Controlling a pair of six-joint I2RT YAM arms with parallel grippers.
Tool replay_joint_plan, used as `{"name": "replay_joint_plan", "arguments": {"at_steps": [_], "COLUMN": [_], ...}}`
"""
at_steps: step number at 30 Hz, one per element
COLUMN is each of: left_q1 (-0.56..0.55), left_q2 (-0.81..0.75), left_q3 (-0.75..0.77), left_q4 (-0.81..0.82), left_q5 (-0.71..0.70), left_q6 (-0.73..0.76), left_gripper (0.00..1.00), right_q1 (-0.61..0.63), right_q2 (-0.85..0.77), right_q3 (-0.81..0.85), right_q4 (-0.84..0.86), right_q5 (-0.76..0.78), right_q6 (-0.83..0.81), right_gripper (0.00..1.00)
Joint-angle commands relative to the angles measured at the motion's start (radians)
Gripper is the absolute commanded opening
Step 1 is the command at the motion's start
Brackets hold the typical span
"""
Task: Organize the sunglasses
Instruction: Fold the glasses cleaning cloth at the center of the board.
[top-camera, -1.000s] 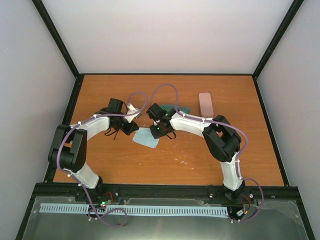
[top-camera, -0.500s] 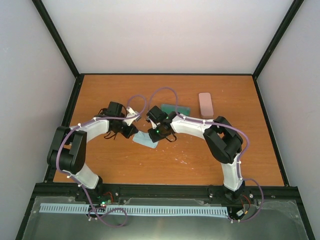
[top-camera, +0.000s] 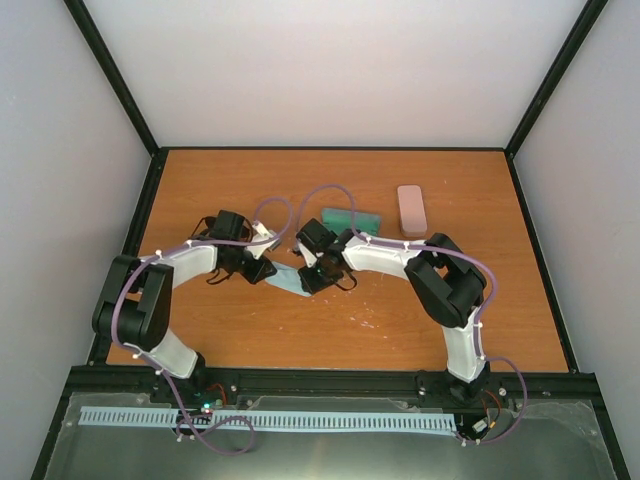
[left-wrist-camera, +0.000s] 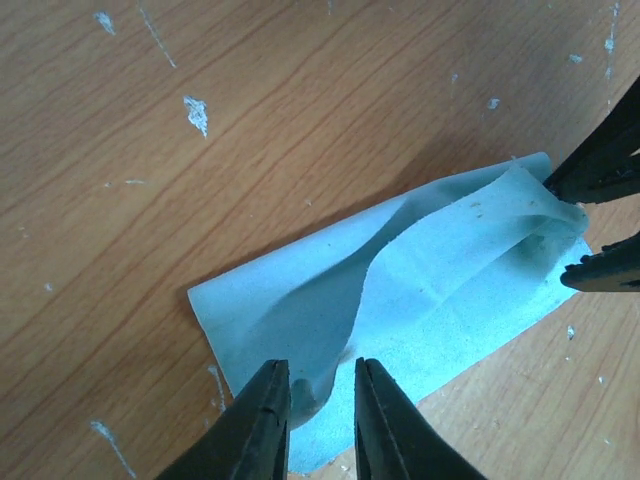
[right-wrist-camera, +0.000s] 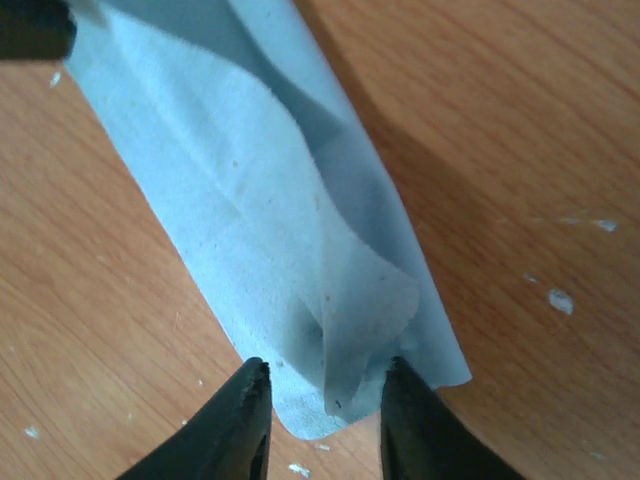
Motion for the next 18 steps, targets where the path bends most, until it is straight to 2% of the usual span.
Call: {"name": "replay_joint_plan", "arguments": {"at_steps": [1,6,11,15,18], "left_q1": [-0.004,-0.004,-0.004,-0.004,-0.004], "left_q2": [-0.036,-0.044,-0.068,-0.089,-0.088], "left_q3": [-0.004,-0.015,-0.038,-0.046,-0.046], "left_q4": [0.017,0.01,0.011,0.013,0.013], "left_q5": [-0.002,-0.001,-0.008,-0.01,-0.007], "left_q6": [0.028,0.04,0.045,0.037,0.032], "left_gripper": [0.22,0.23,0.22,0.22,0.22], "right_q1": [0.011,0.011,0.008,0.002,-0.003], "right_q2": [-0.067,-0.124,-0.198,-0.196,-0.124], "right_q3": [-0.032,-0.068,-0.102,-0.081,-0.01], "right_q4": [0.035,0.074,0.129,0.118,0.059], "right_q5": [-0.028,-0.024,0.074,0.156,0.161], "right_q6": [-0.011,0.008,0.064,0.092,0.079], "right_gripper": [0.33,0.34,0.35,0.19,0.14]}}
